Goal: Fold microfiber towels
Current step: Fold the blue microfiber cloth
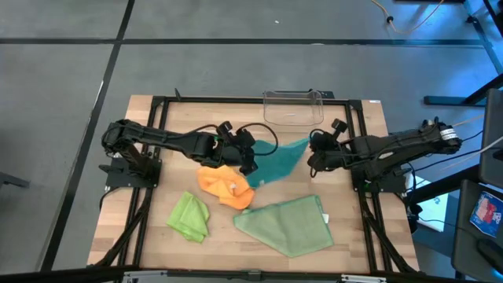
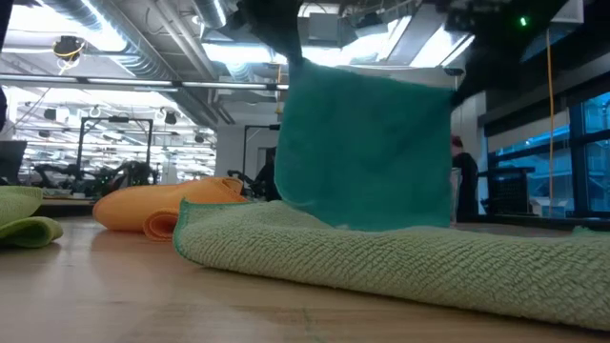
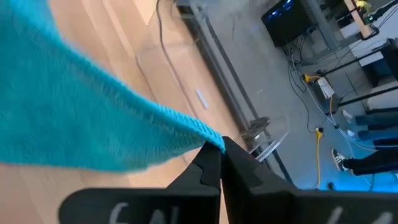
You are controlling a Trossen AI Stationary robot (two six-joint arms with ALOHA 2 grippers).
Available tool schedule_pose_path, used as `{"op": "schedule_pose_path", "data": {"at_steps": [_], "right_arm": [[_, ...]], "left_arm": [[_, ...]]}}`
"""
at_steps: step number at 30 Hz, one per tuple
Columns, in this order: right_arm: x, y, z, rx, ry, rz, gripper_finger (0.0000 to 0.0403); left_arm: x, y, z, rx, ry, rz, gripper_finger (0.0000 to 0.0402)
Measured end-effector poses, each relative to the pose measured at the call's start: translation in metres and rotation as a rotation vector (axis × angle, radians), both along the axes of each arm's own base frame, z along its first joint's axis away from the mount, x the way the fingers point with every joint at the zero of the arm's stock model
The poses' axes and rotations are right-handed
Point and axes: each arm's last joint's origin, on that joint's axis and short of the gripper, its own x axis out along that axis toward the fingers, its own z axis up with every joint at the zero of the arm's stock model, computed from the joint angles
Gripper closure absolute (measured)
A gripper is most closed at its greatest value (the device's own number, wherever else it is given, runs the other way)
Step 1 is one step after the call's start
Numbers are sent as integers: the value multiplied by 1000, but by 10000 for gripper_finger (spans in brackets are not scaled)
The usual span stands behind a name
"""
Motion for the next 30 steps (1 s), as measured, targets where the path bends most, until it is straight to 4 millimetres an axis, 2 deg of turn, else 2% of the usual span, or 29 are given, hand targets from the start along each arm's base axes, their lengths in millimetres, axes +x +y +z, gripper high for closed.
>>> {"op": "schedule_pose_path", "data": {"at_steps": [6,13,19,24,27,30], "right_arm": [[-5,6,48,71,-25,42,403],[-23,25,104,384,-58,195,403],[-46,44,142,724,-73,333,403],[-56,56,158,858,-103,396,403],[-58,60,158,869,-98,407,403],[-55,63,149,854,-73,406,403]], "left_arm": [[0,-22,16,-6,-53,-66,401],[-7,-61,40,-14,-121,-192,402],[-16,-98,50,-36,-180,-298,401],[-21,-121,55,-44,-240,-381,402],[-21,-131,59,-32,-273,-441,401],[-21,-137,62,-48,-303,-479,402]]}}
